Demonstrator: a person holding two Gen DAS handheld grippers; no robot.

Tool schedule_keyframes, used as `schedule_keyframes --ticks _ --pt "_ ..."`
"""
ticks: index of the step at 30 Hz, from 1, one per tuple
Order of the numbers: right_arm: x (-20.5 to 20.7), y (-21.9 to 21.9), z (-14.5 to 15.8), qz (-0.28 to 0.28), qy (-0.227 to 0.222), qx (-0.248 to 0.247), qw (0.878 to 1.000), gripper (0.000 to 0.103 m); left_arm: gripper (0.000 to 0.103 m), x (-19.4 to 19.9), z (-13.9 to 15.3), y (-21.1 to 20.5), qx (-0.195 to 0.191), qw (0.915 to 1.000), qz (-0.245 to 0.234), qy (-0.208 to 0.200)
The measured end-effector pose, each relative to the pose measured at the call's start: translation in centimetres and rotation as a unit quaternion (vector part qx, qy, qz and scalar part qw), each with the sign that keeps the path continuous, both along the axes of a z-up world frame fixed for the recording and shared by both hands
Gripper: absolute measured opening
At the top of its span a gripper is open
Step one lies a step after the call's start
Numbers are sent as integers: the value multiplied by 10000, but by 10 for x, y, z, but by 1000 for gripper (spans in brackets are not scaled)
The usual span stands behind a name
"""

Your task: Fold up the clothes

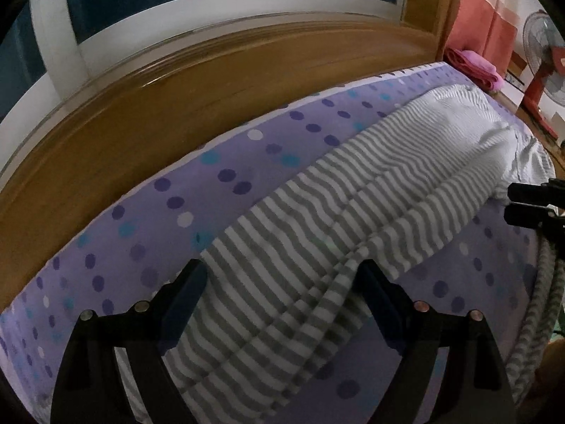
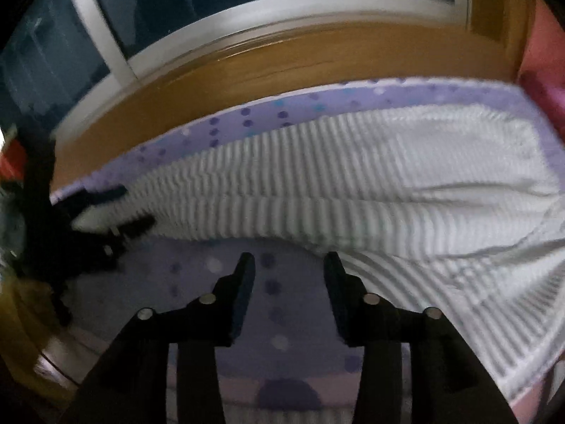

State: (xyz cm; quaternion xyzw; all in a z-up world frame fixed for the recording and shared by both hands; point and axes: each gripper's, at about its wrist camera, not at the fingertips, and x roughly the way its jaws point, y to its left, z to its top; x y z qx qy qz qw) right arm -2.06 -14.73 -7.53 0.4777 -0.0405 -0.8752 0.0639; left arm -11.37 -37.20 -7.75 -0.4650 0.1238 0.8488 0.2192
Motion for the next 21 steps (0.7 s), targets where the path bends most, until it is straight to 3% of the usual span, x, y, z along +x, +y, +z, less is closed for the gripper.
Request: schedule_keyframes --ticks 9,13,18,20,21 --pt "0 -11 -9 89 352 1286 9910 41 90 -7 -1 2 18 9999 -48 -123" --pt "-5 -8 -16 218 153 1420 9895 41 90 -8 -1 4 58 9998 8 -174" --pt "-7 -1 -22 238 -13 1239 9920 39 90 -10 0 2 112 9995 102 -269" --pt "-4 -3 -23 286 1 1229 9920 30 90 -12 0 2 141 9993 138 -316" --pt "-3 -4 -23 322 -8 1208 9922 15 90 -12 1 1 165 9991 165 -342"
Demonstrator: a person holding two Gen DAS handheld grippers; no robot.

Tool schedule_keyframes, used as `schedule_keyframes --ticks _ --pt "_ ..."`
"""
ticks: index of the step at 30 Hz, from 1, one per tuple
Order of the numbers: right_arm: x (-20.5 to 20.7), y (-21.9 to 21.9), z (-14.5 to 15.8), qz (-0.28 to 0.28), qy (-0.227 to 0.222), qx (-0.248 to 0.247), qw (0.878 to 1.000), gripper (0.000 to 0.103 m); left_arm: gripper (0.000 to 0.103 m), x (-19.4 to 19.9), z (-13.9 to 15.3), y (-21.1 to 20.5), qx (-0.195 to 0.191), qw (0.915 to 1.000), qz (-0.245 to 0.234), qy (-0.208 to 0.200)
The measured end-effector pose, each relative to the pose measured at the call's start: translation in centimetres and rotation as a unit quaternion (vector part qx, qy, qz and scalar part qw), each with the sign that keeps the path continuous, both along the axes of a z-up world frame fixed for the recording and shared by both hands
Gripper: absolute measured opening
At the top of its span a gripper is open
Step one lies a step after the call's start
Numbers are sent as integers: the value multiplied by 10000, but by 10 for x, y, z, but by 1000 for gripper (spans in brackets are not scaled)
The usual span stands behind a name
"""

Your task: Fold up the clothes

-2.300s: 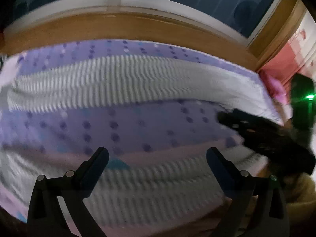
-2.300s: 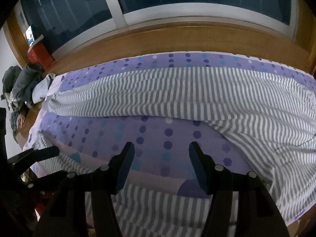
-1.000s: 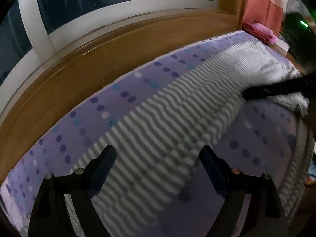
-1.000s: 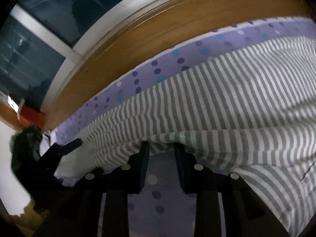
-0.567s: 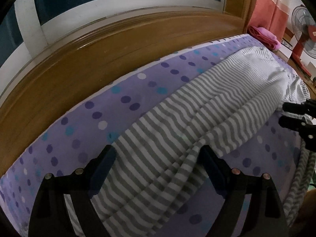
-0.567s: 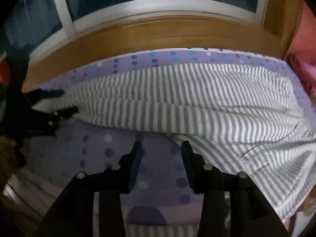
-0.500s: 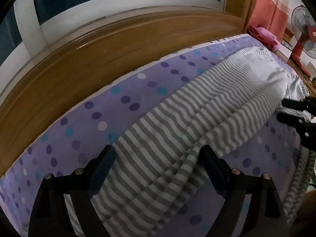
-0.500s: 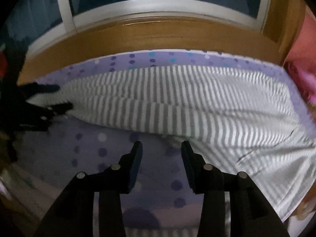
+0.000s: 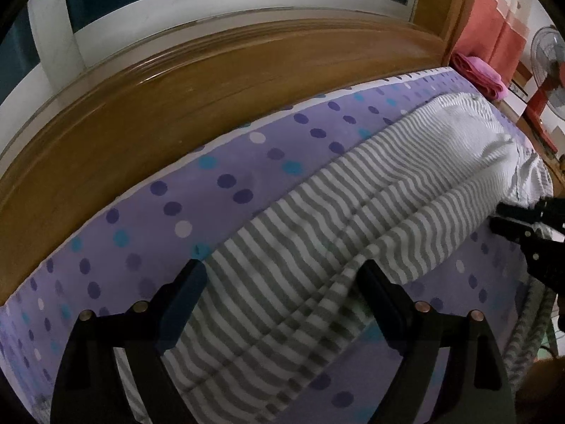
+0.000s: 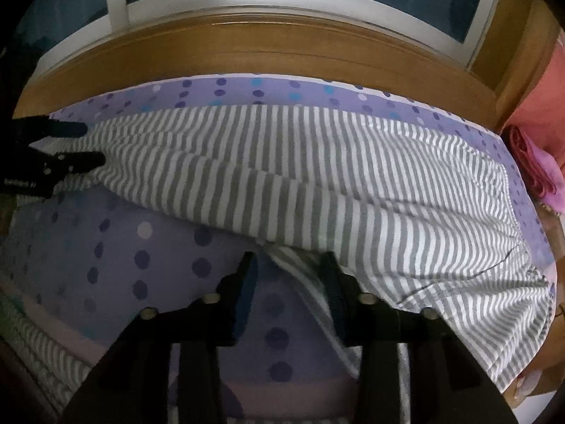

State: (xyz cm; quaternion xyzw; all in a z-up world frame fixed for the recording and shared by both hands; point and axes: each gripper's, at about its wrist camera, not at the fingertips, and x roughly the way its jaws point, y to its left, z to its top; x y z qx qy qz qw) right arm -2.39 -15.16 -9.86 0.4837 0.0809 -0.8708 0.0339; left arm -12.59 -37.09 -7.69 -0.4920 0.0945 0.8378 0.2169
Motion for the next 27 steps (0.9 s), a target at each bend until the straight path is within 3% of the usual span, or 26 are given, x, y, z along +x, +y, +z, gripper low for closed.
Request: schedule_keyframes --ticks 1,2,7,12,18,20,22,24,27 --pt "-1 -2 0 13 -21 19 10000 4 90 0 1 -1 31 10000 24 -19" --pt "-1 -3 0 6 -37 62 10000 1 90 0 2 -1 69 10000 45 -33" --pt "13 3 17 -33 -10 -104 9999 1 90 5 17 -6 240 9997 95 3" --pt "50 12 40 263 -52 -61 9996 1 90 18 34 -13 401 9991 68 129" --pt "77 21 26 271 -332 365 9984 1 90 24 17 -18 236 9996 123 -83" --pt "81 16 30 284 -97 463 9985 1 90 33 19 -17 303 9995 39 -63" --pt "81 6 34 437 131 541 9975 13 90 43 21 -16 370 9993 -48 -39" --pt "75 -4 33 598 259 707 9954 48 90 54 25 -16 301 9994 -145 67" --pt "62 -11 21 785 359 857 9926 51 90 71 28 -31 103 9998 22 182"
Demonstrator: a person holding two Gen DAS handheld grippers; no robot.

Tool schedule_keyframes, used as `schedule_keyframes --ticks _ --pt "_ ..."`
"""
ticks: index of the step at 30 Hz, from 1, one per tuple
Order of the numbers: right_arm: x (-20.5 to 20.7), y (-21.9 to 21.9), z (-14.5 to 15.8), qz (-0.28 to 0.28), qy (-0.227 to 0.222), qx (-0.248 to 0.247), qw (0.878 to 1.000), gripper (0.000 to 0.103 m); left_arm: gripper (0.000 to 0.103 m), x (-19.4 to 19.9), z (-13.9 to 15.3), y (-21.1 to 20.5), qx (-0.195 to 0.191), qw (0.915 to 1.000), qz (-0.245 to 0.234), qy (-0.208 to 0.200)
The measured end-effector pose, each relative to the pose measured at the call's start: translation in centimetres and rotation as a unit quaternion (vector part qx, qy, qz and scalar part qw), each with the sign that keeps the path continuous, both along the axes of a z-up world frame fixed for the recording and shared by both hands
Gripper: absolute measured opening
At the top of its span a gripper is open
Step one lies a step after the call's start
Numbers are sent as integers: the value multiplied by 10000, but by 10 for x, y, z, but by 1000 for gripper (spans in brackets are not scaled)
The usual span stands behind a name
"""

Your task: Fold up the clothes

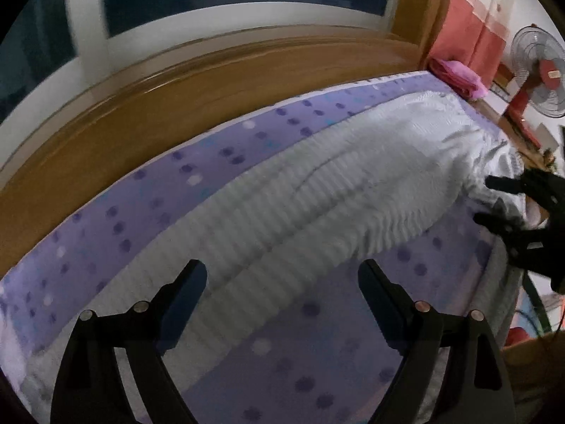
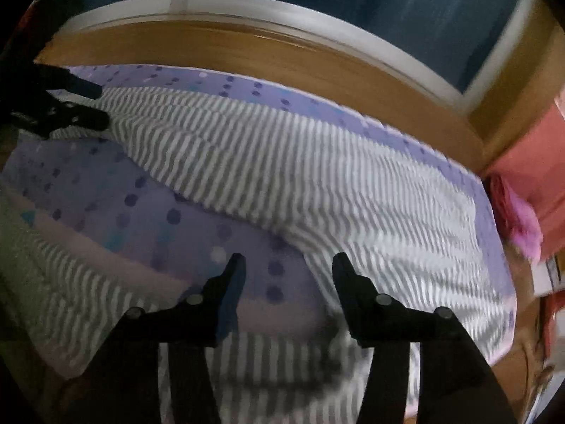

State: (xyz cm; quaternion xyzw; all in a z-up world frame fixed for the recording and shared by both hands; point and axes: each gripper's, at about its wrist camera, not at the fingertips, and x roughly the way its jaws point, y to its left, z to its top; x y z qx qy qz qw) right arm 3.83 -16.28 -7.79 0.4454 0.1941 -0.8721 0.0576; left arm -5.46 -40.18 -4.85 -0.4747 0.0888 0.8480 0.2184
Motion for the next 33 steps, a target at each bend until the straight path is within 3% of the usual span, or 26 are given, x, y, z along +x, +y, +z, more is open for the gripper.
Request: schedule_keyframes --ticks 4,5,6,7,8,13,20,22,24,27,29,33 --pt "-25 15 -16 -214 -151 -335 9991 51 90 15 3 -50 -34 9972 740 -55" --pt "-29 21 -17 -316 -191 -444 9983 41 90 18 3 -62 -36 9956 933 -79" --pt "-32 26 -17 -419 -234 -519 9975 17 90 23 2 -79 -43 9929 1185 -99" --pt "-34 32 -18 -533 -249 -469 9972 4 90 27 1 -93 -59 9899 1409 -126" --pt "-34 37 -18 -588 -258 -431 9970 2 90 31 0 -107 -75 9865 1630 -153" --pt "-21 50 -3 -526 -217 -373 9977 2 90 49 -5 -154 -100 9715 2362 -195" --pt "-24 40 -12 -529 -508 117 9972 3 90 67 -6 -192 -82 9593 2818 -182" --pt "-23 33 -9 -603 -492 166 9968 7 90 70 -6 -200 -100 9589 2832 -168" --pt "-17 22 -1 -681 -425 198 9966 19 90 73 -6 -207 -108 9588 2835 -161" --pt "-2 -1 17 -622 -34 249 9977 37 90 77 -8 -217 -88 9612 2750 -190" --pt "8 -24 26 -400 181 206 9988 44 90 79 -11 -218 -196 9653 2599 -168" --pt "12 -81 28 403 256 -55 9988 44 90 79 -20 -215 -415 9708 2360 -78"
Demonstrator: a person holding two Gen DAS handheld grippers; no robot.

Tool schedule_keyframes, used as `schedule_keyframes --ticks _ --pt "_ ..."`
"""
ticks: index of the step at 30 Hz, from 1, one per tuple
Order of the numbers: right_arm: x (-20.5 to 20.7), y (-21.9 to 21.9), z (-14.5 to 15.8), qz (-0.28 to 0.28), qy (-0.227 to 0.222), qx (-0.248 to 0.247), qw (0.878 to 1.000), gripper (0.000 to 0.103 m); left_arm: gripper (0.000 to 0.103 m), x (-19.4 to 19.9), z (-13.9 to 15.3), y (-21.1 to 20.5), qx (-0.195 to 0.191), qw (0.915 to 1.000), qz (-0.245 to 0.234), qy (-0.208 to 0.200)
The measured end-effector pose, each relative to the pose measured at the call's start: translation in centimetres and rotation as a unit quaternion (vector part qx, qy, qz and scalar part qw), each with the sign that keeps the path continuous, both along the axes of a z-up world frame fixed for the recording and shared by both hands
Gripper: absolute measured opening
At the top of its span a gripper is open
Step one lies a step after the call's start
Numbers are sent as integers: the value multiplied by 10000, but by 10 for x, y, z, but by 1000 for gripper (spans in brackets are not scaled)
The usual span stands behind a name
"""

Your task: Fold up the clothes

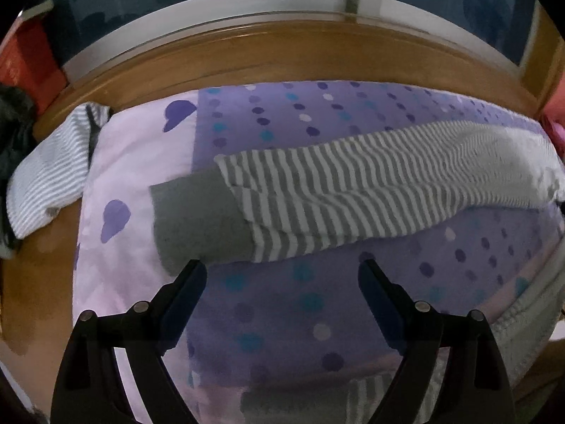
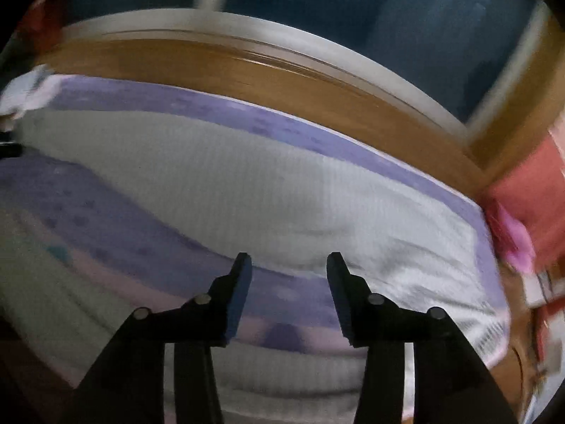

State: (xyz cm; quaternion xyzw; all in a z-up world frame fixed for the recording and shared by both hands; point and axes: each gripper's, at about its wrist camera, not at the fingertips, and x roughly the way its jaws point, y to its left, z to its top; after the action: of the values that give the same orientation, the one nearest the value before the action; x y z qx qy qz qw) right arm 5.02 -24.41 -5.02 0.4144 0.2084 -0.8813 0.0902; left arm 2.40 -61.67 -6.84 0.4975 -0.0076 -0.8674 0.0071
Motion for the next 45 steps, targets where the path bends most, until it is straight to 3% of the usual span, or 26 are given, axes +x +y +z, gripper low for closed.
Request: schedule_keyframes --ticks 6,8,9,10,14,17,22,26,29,33,36,40,41,42,43,44,45 --pt "-8 -92 -17 1385 -28 -102 9903 44 90 -16 -13 -1 -36 9999 -24 147" --pt "-12 -114 -23 1747 -41 -93 9846 44 78 -20 -9 -1 -33 9998 -45 216" --pt "-14 -124 -27 1905 -61 -68 9816 44 61 -21 -6 -1 -14 9997 -56 255" --pt "-17 -132 -31 2052 -95 -47 9787 44 54 -22 -3 -1 6 9995 -66 295" --pt "-27 -153 -41 2429 -184 46 9699 44 53 -37 10 -5 125 9990 -5 427" --pt "-48 -150 -41 2276 -296 -229 9730 44 53 -57 16 -5 63 9988 58 480" --pt "-104 -113 -30 1358 -642 -1310 9799 44 53 -97 16 1 -7 9989 119 461" --pt "-135 -77 -25 583 -747 -1885 9775 44 53 -117 9 3 34 9993 213 315" --pt "-136 -61 -13 417 -668 -2155 9733 44 54 -123 5 2 94 9993 247 262" --pt "-106 -86 0 1346 -576 -1914 9705 45 54 -129 -2 1 57 9995 239 199" --pt "-83 -129 -5 2166 -386 -1343 9662 44 54 -130 -4 3 7 9996 219 195" --pt "-77 -168 -21 2564 -197 -902 9621 44 54 -125 -2 1 44 9996 186 229" --pt "-81 -175 -25 2574 -163 -826 9626 43 54 -123 -1 -1 73 9995 201 251" --pt "-86 -178 -28 2565 -204 -815 9629 33 54 -119 2 -3 107 9993 227 280" --pt "-92 -180 -29 2540 -315 -867 9628 22 54 -115 4 -5 142 9991 254 308" --pt "-98 -182 -31 2514 -427 -919 9626 2 54 -111 6 -7 177 9989 282 336" --pt "-103 -182 -31 2463 -548 -1049 9619 2 54 -106 8 -10 198 9987 305 368"
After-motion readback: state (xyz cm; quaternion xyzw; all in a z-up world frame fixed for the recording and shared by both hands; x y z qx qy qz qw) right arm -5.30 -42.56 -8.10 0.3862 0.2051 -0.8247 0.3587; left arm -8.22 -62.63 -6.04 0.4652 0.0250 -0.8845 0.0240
